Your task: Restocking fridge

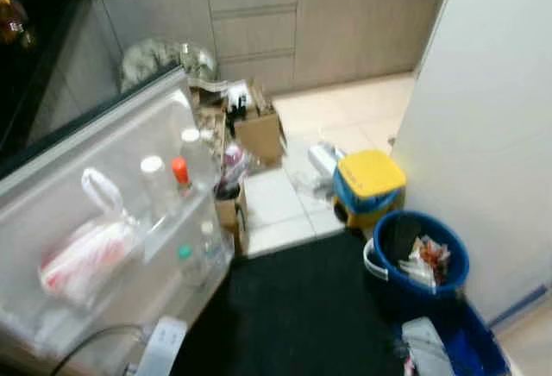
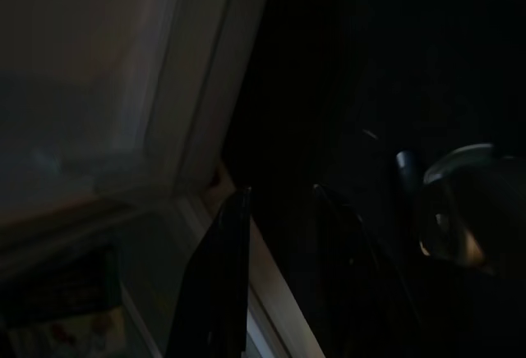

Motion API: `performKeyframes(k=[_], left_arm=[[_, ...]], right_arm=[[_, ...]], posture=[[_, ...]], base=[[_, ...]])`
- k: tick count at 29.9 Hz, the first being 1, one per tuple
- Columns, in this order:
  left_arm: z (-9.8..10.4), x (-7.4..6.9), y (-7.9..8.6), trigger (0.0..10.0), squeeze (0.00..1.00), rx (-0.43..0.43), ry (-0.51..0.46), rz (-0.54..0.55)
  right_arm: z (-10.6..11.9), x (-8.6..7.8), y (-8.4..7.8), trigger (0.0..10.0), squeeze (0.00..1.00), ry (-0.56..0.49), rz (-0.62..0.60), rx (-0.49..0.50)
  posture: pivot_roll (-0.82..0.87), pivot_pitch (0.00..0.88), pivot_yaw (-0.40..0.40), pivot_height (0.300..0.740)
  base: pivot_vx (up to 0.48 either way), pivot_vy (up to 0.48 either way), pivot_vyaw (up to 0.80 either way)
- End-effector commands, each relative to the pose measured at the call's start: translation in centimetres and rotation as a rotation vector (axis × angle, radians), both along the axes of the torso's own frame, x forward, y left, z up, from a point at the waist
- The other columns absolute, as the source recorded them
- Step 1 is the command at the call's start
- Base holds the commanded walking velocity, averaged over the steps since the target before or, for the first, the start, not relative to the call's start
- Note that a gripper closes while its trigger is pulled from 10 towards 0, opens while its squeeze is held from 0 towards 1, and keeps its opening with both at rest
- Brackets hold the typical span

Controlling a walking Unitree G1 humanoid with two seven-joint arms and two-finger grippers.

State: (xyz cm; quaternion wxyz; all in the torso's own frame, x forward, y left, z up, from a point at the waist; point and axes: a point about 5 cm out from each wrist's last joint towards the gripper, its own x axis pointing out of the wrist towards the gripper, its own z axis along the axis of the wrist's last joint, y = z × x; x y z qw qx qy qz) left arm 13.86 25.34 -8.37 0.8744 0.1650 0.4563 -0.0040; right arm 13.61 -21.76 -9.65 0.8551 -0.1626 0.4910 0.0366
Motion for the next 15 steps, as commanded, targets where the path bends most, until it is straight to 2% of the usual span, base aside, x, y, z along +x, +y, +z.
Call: performKeyframes(k=[1, 15], left_arm=[[-0.25, -0.64, 0.05, 10.0, 0.28, -0.003, 0.022, 0.009], [-0.27, -0.69, 0.06, 10.0, 0.29, -0.003, 0.024, 0.009]], right_arm=[[0.0, -0.01, -0.01, 10.0, 0.0, 0.0, 0.003, -0.005], [0.0, 0.02, -0.03, 10.0, 0.0, 0.004, 0.014, -0.014]], posture=[[0.0, 0.0, -0.029, 0.74], [0.0, 0.0, -0.029, 0.74]], base=[[0.0, 0.0, 0.8], [0.0, 0.0, 0.8]])
